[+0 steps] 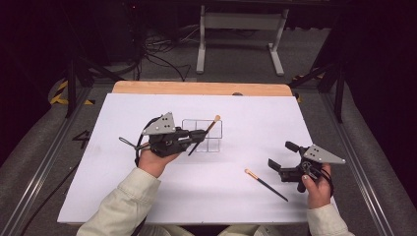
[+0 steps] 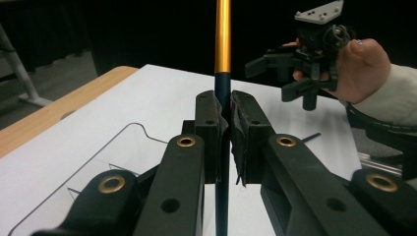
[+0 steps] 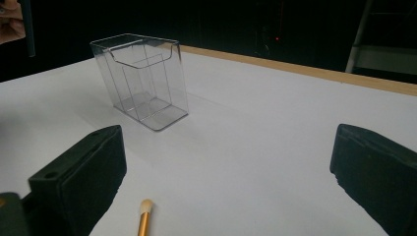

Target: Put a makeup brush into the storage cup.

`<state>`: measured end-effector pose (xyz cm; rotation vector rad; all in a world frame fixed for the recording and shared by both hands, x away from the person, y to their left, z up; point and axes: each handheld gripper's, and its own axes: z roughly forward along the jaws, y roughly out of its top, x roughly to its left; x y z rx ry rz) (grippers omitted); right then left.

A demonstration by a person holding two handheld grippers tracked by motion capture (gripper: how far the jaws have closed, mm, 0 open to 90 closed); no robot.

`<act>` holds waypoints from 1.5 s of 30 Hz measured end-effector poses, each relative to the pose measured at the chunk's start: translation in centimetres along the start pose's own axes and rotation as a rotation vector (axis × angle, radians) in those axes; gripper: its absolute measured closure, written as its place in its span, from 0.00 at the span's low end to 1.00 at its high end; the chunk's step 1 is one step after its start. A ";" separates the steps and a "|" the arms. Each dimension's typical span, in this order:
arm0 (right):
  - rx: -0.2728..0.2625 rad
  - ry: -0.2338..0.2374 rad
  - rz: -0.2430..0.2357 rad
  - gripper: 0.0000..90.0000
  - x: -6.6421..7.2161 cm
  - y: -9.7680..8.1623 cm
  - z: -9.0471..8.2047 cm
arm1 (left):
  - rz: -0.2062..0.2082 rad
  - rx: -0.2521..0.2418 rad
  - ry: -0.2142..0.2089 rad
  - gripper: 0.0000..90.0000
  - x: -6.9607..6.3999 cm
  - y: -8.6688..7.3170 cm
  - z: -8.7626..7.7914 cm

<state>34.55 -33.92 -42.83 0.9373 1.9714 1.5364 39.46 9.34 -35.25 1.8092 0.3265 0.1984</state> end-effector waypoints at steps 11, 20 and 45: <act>0.002 0.003 0.004 0.01 0.0 0.0 0.1 | -0.036 -0.028 0.057 0.92 0.6 0.6 0.4; -0.001 0.005 0.005 0.01 0.0 0.0 0.0 | -0.054 -0.048 0.073 0.91 1.4 1.2 0.8; 0.007 0.015 0.012 0.01 -0.1 -0.2 0.1 | -0.056 -0.074 0.125 0.91 4.0 1.8 2.9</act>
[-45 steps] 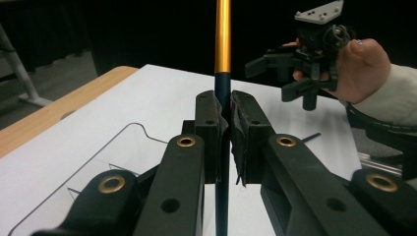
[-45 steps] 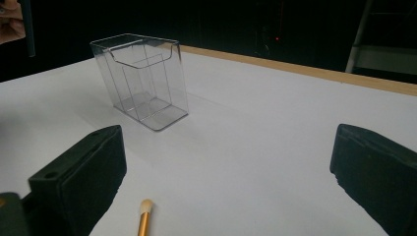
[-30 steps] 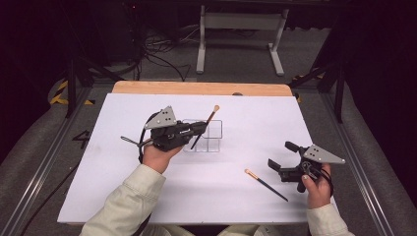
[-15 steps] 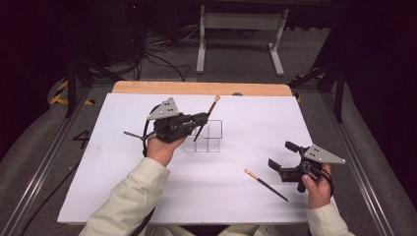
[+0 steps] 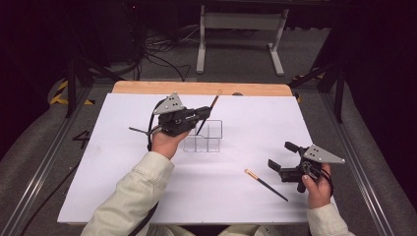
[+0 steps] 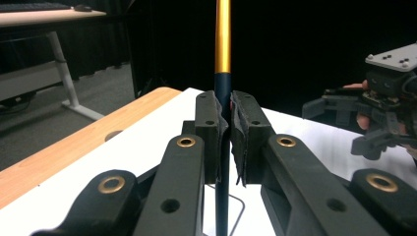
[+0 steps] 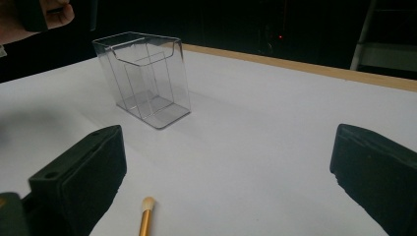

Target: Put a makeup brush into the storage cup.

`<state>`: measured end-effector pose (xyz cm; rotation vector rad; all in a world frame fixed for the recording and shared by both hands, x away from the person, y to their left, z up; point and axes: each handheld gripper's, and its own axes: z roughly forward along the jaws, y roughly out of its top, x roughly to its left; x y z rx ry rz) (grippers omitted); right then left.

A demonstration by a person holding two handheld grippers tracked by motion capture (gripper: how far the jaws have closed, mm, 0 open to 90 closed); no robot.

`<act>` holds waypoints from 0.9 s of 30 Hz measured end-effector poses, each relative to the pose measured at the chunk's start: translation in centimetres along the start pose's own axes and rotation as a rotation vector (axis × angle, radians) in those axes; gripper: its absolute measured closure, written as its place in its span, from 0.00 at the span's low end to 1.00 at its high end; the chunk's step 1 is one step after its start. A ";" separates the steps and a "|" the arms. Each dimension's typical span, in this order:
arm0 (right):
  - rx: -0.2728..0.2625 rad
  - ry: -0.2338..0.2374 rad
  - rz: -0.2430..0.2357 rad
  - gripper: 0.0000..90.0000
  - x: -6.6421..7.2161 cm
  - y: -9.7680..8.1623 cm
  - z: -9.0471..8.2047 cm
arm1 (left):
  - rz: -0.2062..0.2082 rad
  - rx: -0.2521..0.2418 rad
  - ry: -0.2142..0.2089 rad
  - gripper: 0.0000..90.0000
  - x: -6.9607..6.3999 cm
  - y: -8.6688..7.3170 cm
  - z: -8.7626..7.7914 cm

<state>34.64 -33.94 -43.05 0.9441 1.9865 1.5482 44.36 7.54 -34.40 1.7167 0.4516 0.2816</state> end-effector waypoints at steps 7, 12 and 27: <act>0.001 0.004 -0.002 0.01 0.0 0.0 0.1 | -0.018 -0.023 0.016 0.91 0.9 -0.3 0.5; 0.005 0.009 -0.002 0.01 0.0 -0.1 0.1 | -0.034 -0.041 0.027 0.91 1.3 -0.5 0.7; 0.007 0.019 0.001 0.01 0.1 0.0 0.1 | -0.031 -0.055 0.069 0.92 2.1 -1.8 1.4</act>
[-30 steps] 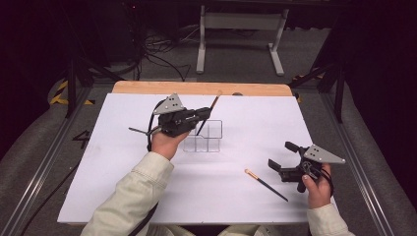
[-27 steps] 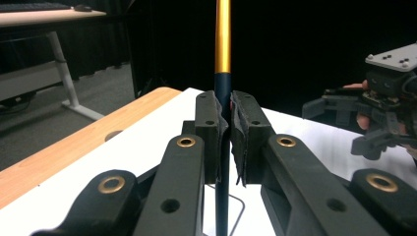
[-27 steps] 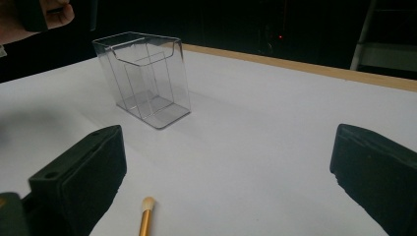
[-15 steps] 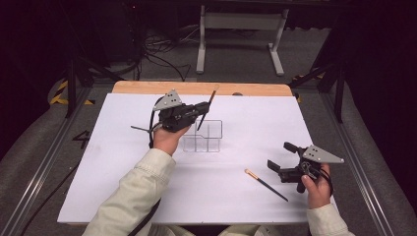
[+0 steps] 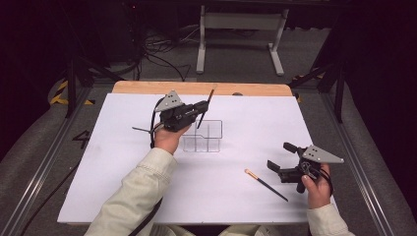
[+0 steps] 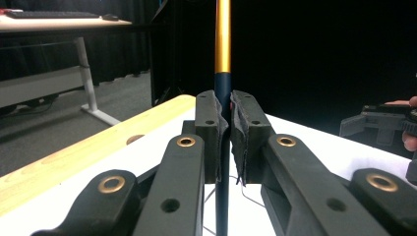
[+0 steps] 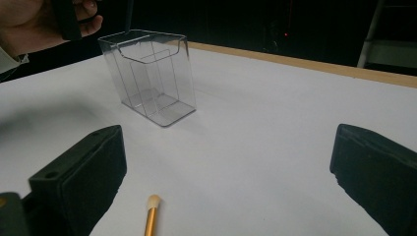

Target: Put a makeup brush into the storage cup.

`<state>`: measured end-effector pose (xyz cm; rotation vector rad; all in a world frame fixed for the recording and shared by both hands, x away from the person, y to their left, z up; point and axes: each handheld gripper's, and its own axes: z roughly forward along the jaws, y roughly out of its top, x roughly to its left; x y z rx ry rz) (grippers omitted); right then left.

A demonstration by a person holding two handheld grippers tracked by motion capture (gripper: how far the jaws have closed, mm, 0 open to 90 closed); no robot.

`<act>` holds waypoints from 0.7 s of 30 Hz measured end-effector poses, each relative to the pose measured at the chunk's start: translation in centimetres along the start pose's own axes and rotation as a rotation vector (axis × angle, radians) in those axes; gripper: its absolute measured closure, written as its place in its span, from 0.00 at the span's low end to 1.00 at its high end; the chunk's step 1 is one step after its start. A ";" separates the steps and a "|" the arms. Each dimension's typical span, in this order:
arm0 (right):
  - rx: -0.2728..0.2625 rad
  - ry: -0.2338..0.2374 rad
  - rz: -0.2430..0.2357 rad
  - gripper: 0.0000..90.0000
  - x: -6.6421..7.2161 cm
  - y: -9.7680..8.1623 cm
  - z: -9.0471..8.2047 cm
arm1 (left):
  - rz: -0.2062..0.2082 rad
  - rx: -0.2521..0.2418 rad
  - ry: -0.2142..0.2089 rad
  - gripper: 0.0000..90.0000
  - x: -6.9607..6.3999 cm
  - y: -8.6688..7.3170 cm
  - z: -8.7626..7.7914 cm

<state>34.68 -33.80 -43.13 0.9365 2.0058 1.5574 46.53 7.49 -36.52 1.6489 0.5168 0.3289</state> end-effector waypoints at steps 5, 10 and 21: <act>0.000 0.002 0.001 0.01 0.0 0.0 0.0 | -0.005 0.005 -0.010 0.92 0.1 -0.5 0.1; 0.001 0.005 0.001 0.01 0.0 0.0 0.0 | -0.011 0.011 -0.014 0.91 0.2 -1.1 0.2; 0.001 0.008 -0.001 0.01 0.1 0.0 0.1 | -0.023 0.041 -0.031 0.91 0.4 -2.2 0.2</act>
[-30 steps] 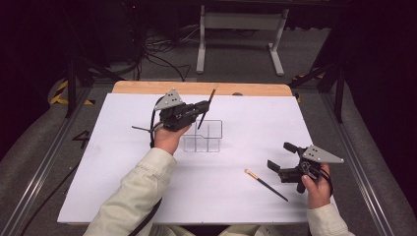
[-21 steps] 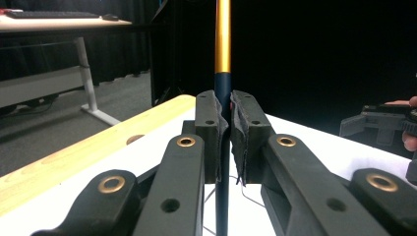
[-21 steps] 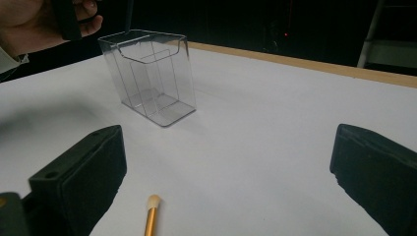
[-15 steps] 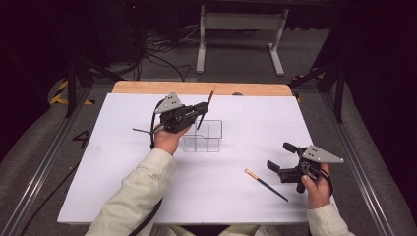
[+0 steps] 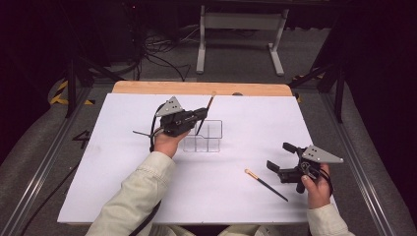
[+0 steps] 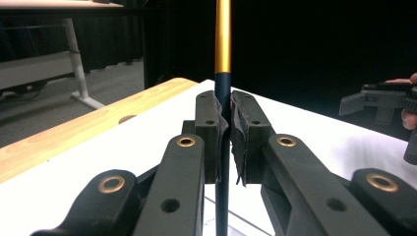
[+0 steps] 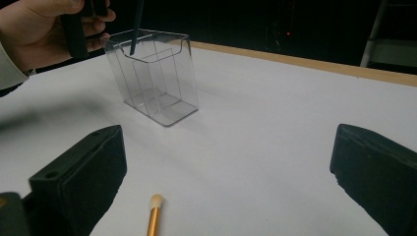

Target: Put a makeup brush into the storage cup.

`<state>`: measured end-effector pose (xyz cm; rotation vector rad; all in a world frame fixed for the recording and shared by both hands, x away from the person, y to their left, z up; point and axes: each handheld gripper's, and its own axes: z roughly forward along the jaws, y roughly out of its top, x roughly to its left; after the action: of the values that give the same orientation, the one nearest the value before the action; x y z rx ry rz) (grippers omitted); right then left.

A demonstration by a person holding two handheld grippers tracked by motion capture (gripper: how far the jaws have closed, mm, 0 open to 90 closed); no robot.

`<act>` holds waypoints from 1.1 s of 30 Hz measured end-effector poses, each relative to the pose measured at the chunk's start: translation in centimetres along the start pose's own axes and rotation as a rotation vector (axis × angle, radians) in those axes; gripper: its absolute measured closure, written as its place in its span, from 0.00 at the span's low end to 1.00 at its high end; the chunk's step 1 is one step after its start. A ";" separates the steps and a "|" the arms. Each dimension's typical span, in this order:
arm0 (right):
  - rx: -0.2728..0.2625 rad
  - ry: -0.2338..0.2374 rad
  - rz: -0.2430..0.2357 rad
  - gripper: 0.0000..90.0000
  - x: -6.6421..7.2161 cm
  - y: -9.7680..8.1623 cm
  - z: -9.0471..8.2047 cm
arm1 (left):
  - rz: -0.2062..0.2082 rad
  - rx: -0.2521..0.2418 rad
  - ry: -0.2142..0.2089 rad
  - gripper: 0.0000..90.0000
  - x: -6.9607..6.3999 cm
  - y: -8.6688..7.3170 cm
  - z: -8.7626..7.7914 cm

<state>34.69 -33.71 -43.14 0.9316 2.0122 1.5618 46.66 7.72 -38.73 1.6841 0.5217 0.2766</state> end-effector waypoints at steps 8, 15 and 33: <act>0.001 0.003 0.000 0.01 0.0 0.0 0.0 | -0.018 0.002 -0.012 0.91 0.2 -0.5 -0.1; 0.002 0.004 -0.002 0.01 0.0 0.0 0.0 | -0.023 0.019 -0.017 0.91 0.2 -0.8 -0.2; 0.000 0.006 -0.002 0.01 0.1 0.1 0.0 | -0.055 0.008 -0.040 0.53 0.4 -0.8 -1.0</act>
<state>34.63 -33.68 -43.06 0.9259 2.0165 1.5648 46.39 8.87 -39.36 1.6769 0.5394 0.2012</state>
